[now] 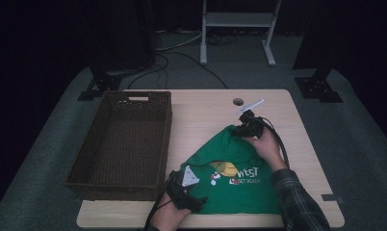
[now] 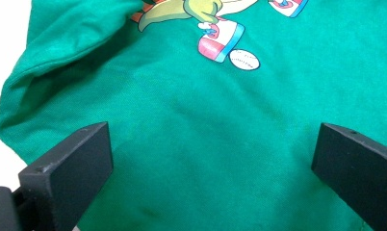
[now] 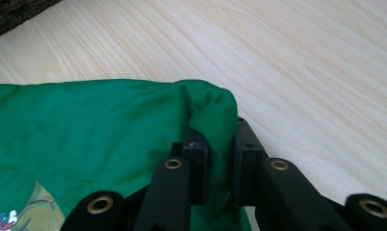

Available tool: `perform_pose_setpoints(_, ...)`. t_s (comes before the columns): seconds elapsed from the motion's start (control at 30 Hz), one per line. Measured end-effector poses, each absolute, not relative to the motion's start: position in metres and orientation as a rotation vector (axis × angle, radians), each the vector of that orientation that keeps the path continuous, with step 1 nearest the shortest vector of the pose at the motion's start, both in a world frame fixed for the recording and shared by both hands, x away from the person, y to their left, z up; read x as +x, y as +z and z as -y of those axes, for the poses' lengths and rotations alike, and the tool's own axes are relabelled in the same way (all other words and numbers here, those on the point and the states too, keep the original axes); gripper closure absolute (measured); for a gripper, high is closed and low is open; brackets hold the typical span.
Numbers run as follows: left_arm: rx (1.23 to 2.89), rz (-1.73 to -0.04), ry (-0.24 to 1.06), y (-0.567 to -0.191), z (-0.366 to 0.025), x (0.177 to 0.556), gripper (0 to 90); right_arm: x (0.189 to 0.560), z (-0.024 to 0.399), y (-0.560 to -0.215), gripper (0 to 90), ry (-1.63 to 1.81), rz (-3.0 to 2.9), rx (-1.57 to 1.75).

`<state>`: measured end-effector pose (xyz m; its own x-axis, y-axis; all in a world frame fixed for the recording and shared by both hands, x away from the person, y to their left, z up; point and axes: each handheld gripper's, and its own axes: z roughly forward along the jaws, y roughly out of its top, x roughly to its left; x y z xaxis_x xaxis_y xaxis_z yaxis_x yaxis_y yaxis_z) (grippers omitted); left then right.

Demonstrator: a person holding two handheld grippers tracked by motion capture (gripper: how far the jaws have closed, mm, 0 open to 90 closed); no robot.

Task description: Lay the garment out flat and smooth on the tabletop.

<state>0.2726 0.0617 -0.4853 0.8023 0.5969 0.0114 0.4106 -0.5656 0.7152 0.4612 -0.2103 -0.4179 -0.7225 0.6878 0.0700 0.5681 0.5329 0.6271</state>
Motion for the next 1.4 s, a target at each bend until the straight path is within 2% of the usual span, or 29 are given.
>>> perform_pose_setpoints(0.83, 2.249, -0.74, 0.328, -0.485, -0.062, 0.273, 0.0, 0.478, 0.206, -0.441, 78.8, 0.884, -2.575, 1.138)
perform_pose_setpoints(1.4, 2.245, -0.742, 0.326, -0.485, -0.061, 0.273, 0.0, 0.485, 0.204, -0.451, 71.7, 0.821, -2.528, 1.162)
